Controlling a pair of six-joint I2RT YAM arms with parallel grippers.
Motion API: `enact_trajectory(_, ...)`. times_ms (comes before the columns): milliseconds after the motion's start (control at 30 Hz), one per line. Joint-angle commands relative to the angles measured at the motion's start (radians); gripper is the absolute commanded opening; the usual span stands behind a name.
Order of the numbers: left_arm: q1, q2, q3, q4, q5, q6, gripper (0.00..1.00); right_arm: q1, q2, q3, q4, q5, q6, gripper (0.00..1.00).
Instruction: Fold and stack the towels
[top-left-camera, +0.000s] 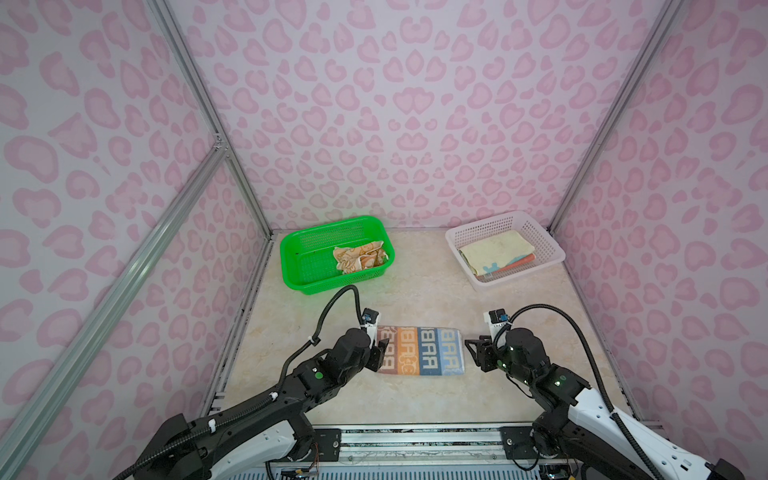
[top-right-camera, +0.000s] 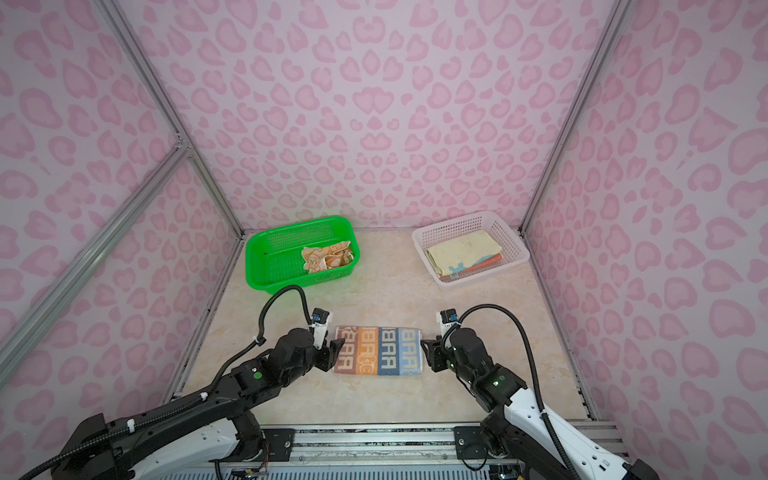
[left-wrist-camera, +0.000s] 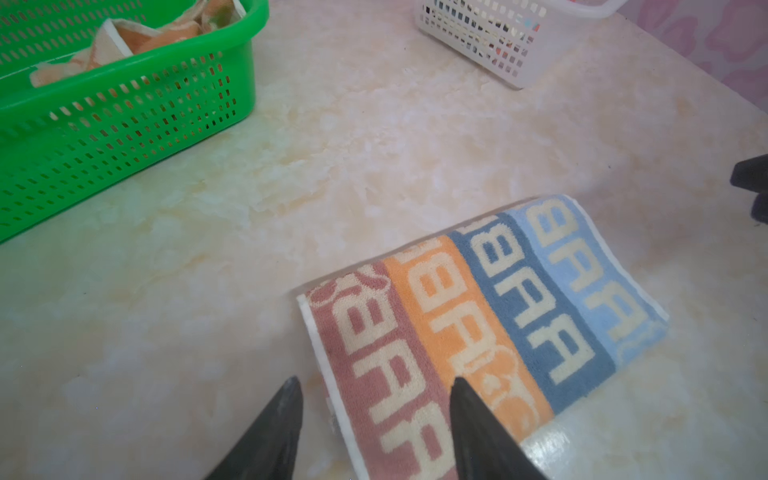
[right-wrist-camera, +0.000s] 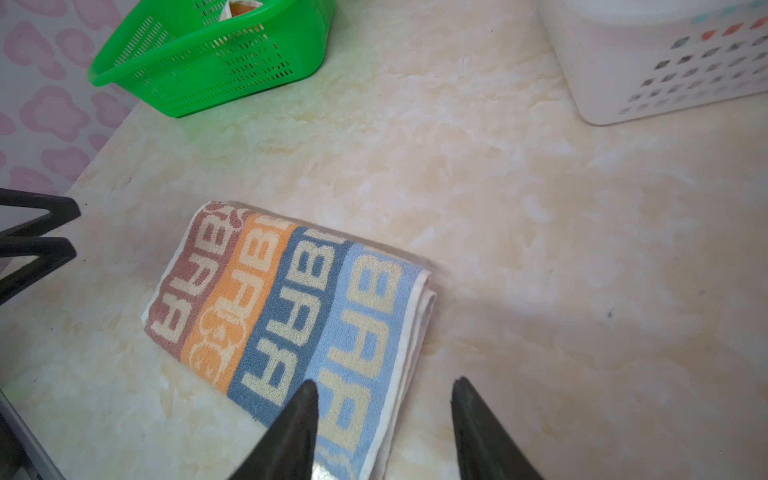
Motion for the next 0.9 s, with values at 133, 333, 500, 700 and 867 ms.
enact_trajectory(133,0.001,0.054,0.057,-0.044,0.018,-0.043,0.59,0.0,0.167,0.062,-0.039,-0.088,0.061,0.56)
enact_trajectory(333,0.002,0.262,0.094,0.043,0.097,-0.064,0.43,0.0,0.354,0.075,0.025,-0.126,0.113,0.57)
enact_trajectory(500,0.002,0.39,0.109,0.115,0.129,-0.078,0.37,-0.005,0.468,0.085,0.065,-0.166,0.124,0.58)
enact_trajectory(700,0.009,0.497,0.108,0.143,0.141,-0.075,0.32,-0.008,0.593,0.084,0.154,-0.202,0.134,0.58)
enact_trajectory(867,0.029,0.578,0.09,0.188,0.163,-0.088,0.3,-0.006,0.679,0.064,0.295,-0.24,0.175,0.54)
